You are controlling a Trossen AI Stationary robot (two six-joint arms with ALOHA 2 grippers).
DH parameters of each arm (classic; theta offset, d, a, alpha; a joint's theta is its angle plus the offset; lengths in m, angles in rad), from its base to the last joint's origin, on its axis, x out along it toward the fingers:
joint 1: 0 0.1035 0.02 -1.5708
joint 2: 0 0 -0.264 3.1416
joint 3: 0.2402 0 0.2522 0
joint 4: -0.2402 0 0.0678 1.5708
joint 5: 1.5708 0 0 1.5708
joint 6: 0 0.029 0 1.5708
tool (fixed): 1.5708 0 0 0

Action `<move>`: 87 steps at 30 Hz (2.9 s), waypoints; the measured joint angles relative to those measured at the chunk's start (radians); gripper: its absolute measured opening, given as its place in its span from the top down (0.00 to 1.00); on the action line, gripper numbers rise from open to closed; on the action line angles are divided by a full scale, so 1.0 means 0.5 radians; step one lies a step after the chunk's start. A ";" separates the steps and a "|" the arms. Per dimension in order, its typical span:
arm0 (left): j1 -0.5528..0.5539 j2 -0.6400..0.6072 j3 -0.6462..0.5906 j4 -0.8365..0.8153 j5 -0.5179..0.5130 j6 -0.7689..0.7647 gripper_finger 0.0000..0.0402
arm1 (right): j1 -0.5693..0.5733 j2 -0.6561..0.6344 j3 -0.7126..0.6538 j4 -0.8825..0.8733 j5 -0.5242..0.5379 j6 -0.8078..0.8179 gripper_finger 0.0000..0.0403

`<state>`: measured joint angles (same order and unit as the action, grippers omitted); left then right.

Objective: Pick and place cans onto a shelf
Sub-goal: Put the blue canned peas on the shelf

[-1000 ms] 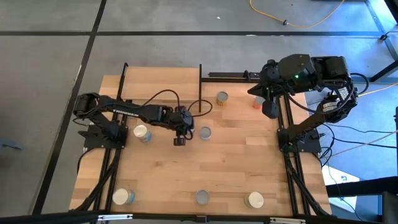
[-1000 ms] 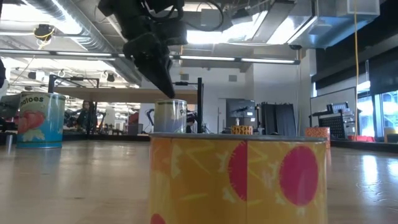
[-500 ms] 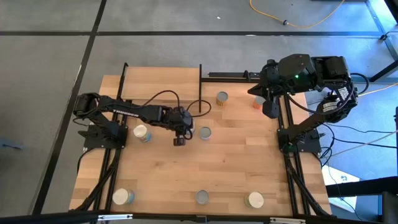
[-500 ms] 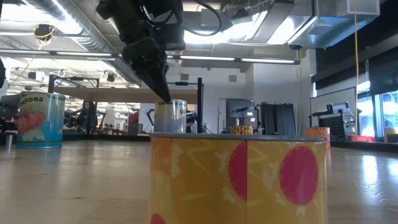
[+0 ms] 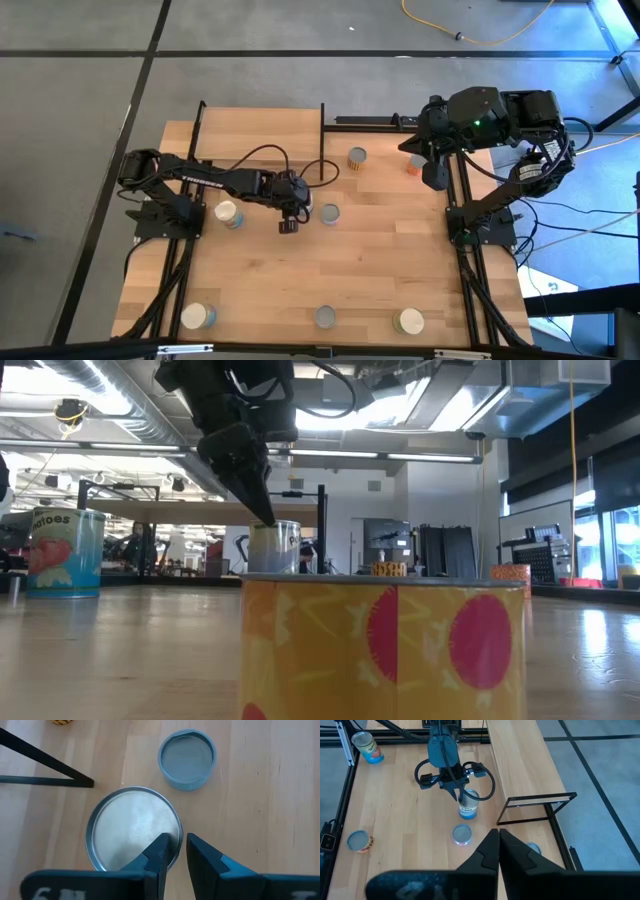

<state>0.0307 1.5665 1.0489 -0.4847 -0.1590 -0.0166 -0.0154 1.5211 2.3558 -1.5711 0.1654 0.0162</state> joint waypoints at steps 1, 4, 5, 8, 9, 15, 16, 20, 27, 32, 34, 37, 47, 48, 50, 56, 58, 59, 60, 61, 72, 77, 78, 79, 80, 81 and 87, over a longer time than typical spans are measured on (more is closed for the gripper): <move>0.000 0.000 0.000 0.000 -0.005 0.000 0.85 | 0.000 0.000 0.000 0.000 0.000 0.000 0.97; 0.000 0.000 -0.001 -0.001 -0.009 0.001 0.89 | 0.000 0.000 0.000 0.000 0.000 0.001 0.97; 0.000 0.000 -0.001 0.000 -0.011 0.002 0.90 | 0.000 0.000 0.000 0.000 0.000 0.002 0.97; -0.001 0.000 -0.001 0.001 -0.015 0.004 0.97 | 0.000 0.000 0.000 0.000 0.000 0.002 0.97; 0.000 0.000 -0.001 0.001 -0.016 0.004 0.98 | 0.000 0.000 0.000 0.000 0.000 0.002 0.97; -0.001 0.000 -0.001 -0.001 -0.043 0.004 0.99 | 0.000 0.000 0.000 0.000 0.000 0.002 0.97; 0.000 0.000 -0.001 -0.004 -0.050 0.004 0.99 | 0.000 0.000 0.000 0.000 0.000 0.002 0.97; -0.001 0.000 -0.001 -0.019 -0.063 -0.002 1.00 | 0.000 0.000 0.000 0.000 0.000 0.002 0.97; 0.000 -0.021 0.027 -0.128 -0.011 -0.050 1.00 | 0.000 0.000 0.000 0.000 0.000 0.002 0.97; -0.002 -0.033 0.179 -0.349 -0.005 -0.060 1.00 | -0.001 -0.001 0.000 0.001 0.000 0.002 0.97; -0.002 -0.046 0.245 -0.427 -0.006 -0.060 1.00 | 0.000 -0.001 0.000 0.000 0.000 0.002 0.97; -0.004 -0.047 0.363 -0.546 -0.033 -0.071 1.00 | 0.000 -0.001 0.000 0.000 0.000 0.002 0.97; -0.003 -0.048 0.999 -1.194 -0.085 -0.124 1.00 | 0.000 -0.001 0.000 0.000 0.000 0.002 0.97; -0.003 -0.048 1.070 -1.248 -0.094 -0.136 1.00 | 0.000 -0.001 0.000 0.000 0.000 0.002 0.97; -0.003 -0.048 1.218 -1.343 -0.141 -0.168 1.00 | 0.000 -0.001 0.000 0.000 0.000 0.002 0.97; 0.006 -0.049 1.610 -1.686 -0.485 -0.300 1.00 | -0.001 -0.001 0.000 0.000 0.000 0.002 0.97; 0.031 -0.050 1.686 -1.795 -0.574 -0.377 1.00 | -0.001 -0.001 0.000 0.000 0.000 0.002 0.97; 0.049 -0.050 1.721 -1.849 -0.606 -0.419 1.00 | 0.000 -0.001 0.000 0.000 0.000 0.002 0.97; 0.069 -0.050 1.751 -1.899 -0.638 -0.466 1.00 | 0.000 -0.001 0.000 0.000 0.000 0.002 0.97; 0.093 -0.050 1.778 -1.948 -0.667 -0.515 1.00 | 0.000 -0.001 0.000 0.000 0.000 0.002 0.97; 0.553 -0.049 1.822 -2.173 -0.798 -0.855 1.00 | -0.001 -0.001 0.000 0.000 0.000 0.002 0.97; 0.847 -0.037 1.822 -2.174 -0.806 -0.855 1.00 | 0.000 -0.001 0.000 0.000 0.000 0.009 0.97; 0.908 -0.037 1.822 -2.174 -0.802 -0.854 1.00 | 0.000 -0.001 0.000 0.001 0.000 0.008 0.97; 0.968 -0.037 1.822 -2.173 -0.794 -0.853 1.00 | 0.000 -0.001 0.000 0.000 0.000 0.008 0.97; 1.030 -0.037 1.822 -2.173 -0.774 -0.847 1.00 | 0.000 -0.001 0.000 0.000 0.000 0.007 0.97; 1.089 -0.037 1.822 -2.174 -0.745 -0.844 1.00 | 0.000 -0.001 0.000 0.000 0.000 0.006 0.97; 1.364 -0.036 1.762 -2.169 -0.672 -0.762 1.00 | 0.000 -0.001 0.000 0.000 0.000 -0.001 0.97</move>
<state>0.7129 1.5486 1.9301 -1.5693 -0.4951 -0.3976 -0.0154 1.5208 2.3558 -1.5711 0.1654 0.0156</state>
